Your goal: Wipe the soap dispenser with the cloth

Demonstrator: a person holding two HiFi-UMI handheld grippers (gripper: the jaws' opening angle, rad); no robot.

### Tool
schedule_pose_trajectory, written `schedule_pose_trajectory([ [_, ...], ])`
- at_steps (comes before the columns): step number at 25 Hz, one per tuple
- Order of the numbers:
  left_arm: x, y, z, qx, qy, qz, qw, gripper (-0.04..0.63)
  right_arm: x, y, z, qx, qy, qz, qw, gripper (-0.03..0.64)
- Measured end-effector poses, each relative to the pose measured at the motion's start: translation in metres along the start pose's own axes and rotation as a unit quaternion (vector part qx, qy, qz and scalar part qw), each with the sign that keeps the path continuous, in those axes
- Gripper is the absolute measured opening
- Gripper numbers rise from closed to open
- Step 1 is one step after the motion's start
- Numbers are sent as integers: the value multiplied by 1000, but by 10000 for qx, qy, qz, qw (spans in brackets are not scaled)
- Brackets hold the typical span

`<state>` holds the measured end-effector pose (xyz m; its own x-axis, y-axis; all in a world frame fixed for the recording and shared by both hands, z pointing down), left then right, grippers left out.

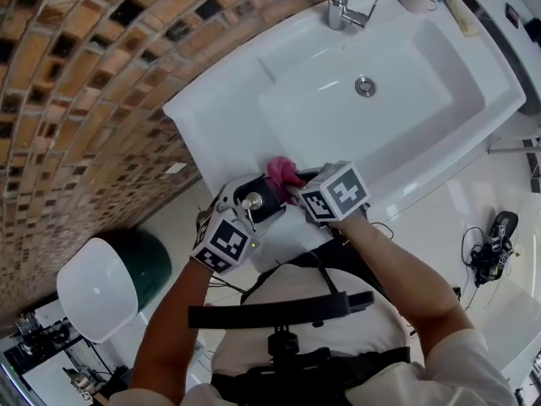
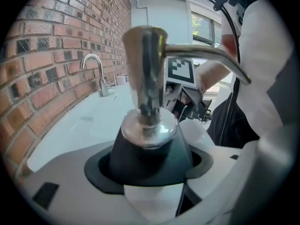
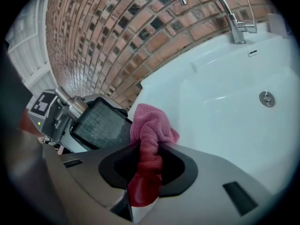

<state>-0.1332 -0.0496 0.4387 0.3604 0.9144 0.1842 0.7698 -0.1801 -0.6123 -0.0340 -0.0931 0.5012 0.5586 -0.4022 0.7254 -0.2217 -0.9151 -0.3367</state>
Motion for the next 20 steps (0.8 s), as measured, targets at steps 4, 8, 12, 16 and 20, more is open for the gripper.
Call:
schedule_pose_trajectory([
  [4,0,0,0,30,-63,-32,10000,350,1,-2,-9,-271,-638,579,9959,118],
  [8,2,-1,3,0,-492,-375,9981,384,0,0,-10,-439,-793,817,9925,118],
  [12,1,-3,18,-202,-1035,-1316,9857,414,-2,1,-11,-510,-845,872,9913,118],
  [16,-19,-9,43,-572,-1089,-2734,9540,419,-3,0,-12,-533,-911,922,9901,118],
  [20,-40,-5,45,-957,-1331,-4187,8932,419,-4,-1,-12,-478,-915,885,9907,118],
])
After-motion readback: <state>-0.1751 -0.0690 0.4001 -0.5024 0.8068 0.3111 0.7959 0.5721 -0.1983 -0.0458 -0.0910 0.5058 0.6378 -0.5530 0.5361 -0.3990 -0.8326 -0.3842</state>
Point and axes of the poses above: the fingertips, and each gripper's own axes: z backward along the fingers, x to its right, y out of its top, the point moved 7 cm from there along z, backward along the fingers, and after that the axes turned 12 degrees about -z, right-handed, at the moved point
